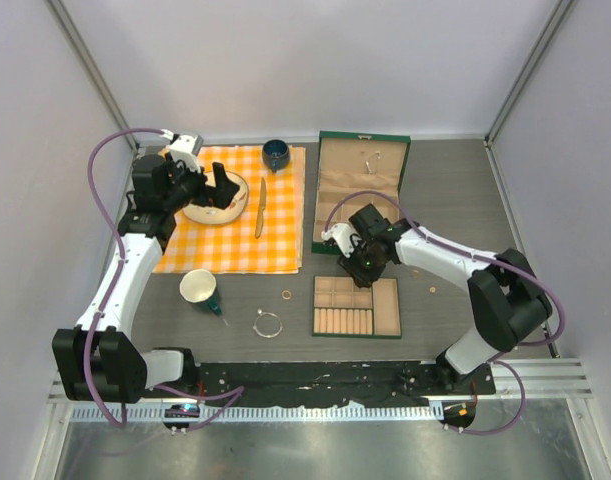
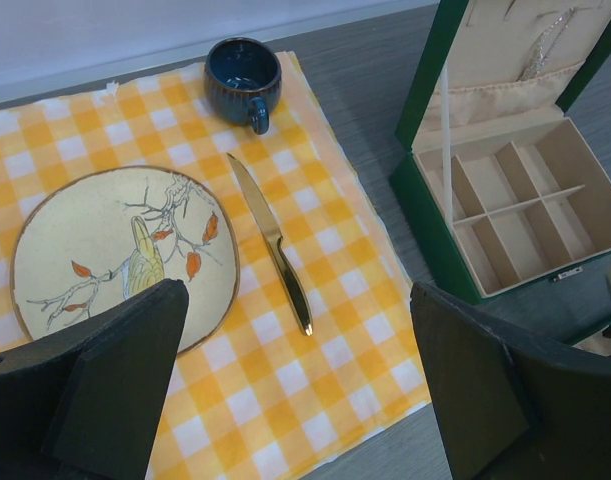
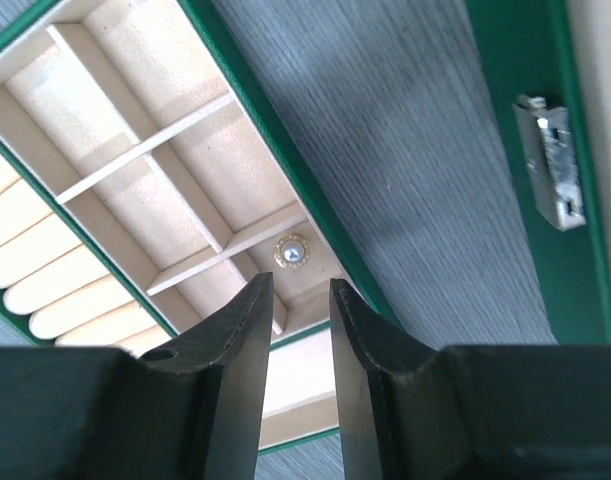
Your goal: Organize the mixed jewelry
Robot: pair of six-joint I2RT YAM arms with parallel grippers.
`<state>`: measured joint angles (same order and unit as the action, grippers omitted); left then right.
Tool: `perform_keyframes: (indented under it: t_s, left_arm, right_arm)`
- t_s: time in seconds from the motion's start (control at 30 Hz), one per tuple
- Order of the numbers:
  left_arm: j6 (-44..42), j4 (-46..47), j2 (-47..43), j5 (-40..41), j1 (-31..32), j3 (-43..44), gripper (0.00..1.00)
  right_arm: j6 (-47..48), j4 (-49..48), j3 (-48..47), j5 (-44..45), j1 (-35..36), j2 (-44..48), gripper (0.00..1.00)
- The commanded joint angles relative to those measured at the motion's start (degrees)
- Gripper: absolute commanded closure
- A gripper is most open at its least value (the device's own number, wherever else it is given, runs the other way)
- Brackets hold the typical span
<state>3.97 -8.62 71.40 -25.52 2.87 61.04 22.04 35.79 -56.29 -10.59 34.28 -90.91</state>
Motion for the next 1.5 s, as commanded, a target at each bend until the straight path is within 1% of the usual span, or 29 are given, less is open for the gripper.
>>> perform_keyframes:
  t_s: [0.0,0.13,0.17,0.27,0.37,0.47,0.5,0.6,0.63,0.73,1.0,1.07,1.2,1.47]
  left_arm:
    - [-0.80,1.68,-1.43,0.38,0.11,0.05,0.00]
    - [-0.72,1.68,-1.26,0.21,0.11,0.05,0.00]
    - [-0.72,1.77,-1.26,0.29,0.03,0.05,0.00]
    - [-0.80,1.59,-1.52,0.38,0.03,0.05,0.00]
    - [-0.80,1.68,-1.52,0.29,0.11,0.05,0.00]
    - [-0.80,1.68,-1.43,0.29,0.03,-0.04,0.00]
    - [-0.80,1.59,-1.43,0.29,0.03,-0.13,0.00]
    - [-0.80,1.77,-1.35,0.21,0.03,-0.13,0.00]
    - [-0.80,1.68,-1.35,0.21,0.11,-0.13,0.00]
    - [-0.89,1.68,-1.08,0.29,0.03,-0.04,0.00]
    - [-0.89,1.68,-0.73,0.21,0.11,-0.13,0.00]
    - [-0.89,1.59,-0.64,0.21,0.11,-0.13,0.00]
    - [-0.89,1.68,-0.55,0.29,0.11,-0.13,0.00]
    - [-0.98,1.68,-0.20,0.38,0.11,-0.13,0.00]
  right_arm:
    - [-1.12,0.95,-2.15,0.92,0.17,6.00,0.64]
    - [-0.51,1.12,-2.59,3.90,0.17,9.08,0.64]
    - [-0.34,1.21,-2.33,6.09,0.08,9.96,0.64]
    - [1.16,1.82,-1.28,9.00,-0.53,12.06,0.65]
    - [2.65,2.26,0.39,9.80,-2.20,14.35,0.65]
    - [4.85,3.32,1.62,9.10,-6.67,15.41,0.65]
    - [5.55,3.84,1.71,7.70,-9.99,15.76,0.65]
    - [8.97,5.69,2.33,4.71,-15.11,16.21,0.66]
    - [9.85,6.13,3.02,4.53,-17.82,16.29,0.65]
    - [12.75,6.75,4.87,3.83,-21.00,16.47,0.66]
    - [18.03,6.57,9.97,3.56,-27.16,14.63,0.66]
    - [18.82,6.57,10.59,3.03,-28.91,14.10,0.64]
    - [20.14,5.87,11.38,2.77,-30.76,13.57,0.61]
    - [21.11,4.55,12.17,1.98,-32.87,11.11,0.60]
